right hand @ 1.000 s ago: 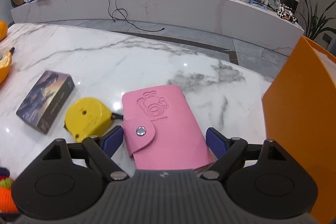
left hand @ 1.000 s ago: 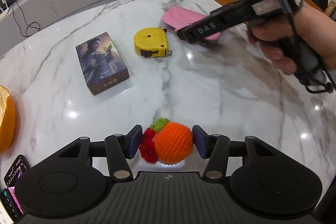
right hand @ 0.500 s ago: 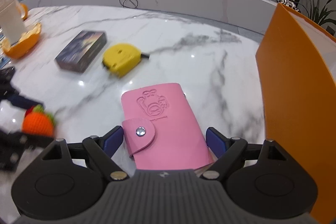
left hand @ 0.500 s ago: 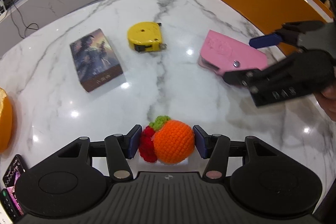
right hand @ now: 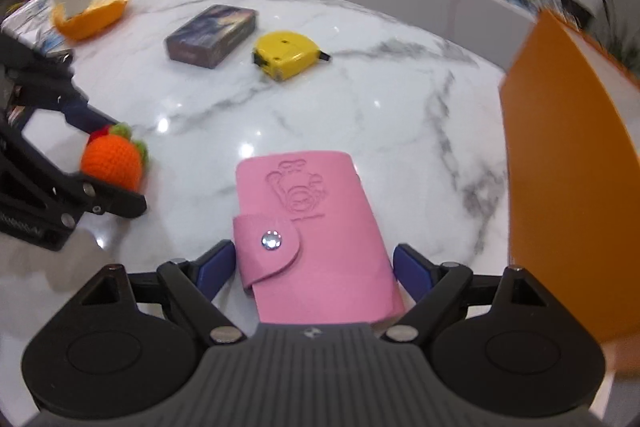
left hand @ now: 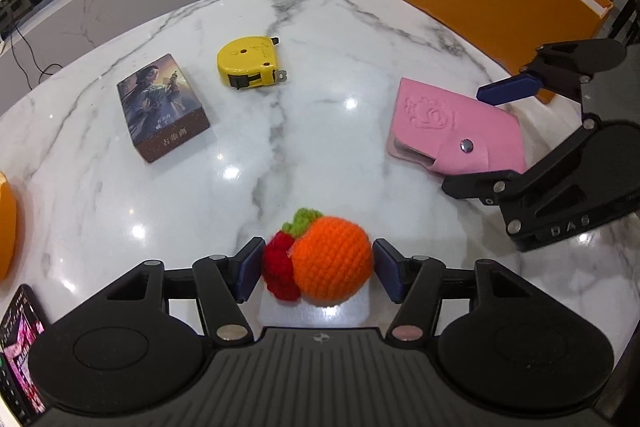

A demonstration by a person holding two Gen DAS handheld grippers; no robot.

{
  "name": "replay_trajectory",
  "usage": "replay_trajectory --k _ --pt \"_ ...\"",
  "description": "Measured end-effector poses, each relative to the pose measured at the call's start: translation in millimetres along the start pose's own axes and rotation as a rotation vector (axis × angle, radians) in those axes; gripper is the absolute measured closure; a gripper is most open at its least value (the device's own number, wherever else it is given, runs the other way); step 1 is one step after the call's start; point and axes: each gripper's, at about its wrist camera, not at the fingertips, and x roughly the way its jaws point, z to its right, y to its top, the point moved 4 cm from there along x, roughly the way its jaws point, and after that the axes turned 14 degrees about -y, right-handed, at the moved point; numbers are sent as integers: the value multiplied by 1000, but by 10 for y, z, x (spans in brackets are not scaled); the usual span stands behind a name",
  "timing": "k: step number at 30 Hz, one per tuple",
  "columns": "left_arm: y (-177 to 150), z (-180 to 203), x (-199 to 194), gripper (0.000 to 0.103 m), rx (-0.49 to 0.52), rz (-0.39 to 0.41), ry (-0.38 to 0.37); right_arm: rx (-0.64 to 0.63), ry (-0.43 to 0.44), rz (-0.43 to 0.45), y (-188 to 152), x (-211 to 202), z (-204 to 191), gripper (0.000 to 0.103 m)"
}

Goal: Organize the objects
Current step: 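Grasp the pink wallet with the right tool while the left tool holds the crocheted orange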

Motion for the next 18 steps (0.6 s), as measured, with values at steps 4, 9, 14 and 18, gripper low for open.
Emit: replay_trajectory --k 4,9,14,18 --pt "-32 9 -16 33 -15 18 4 33 52 -10 -3 59 81 17" --pt "-50 36 -7 39 -48 67 41 46 83 9 -4 86 110 16" --pt "-69 72 -3 40 -72 110 62 43 79 10 26 98 96 19" --pt "-79 100 -14 41 -90 106 77 44 76 8 30 93 86 19"
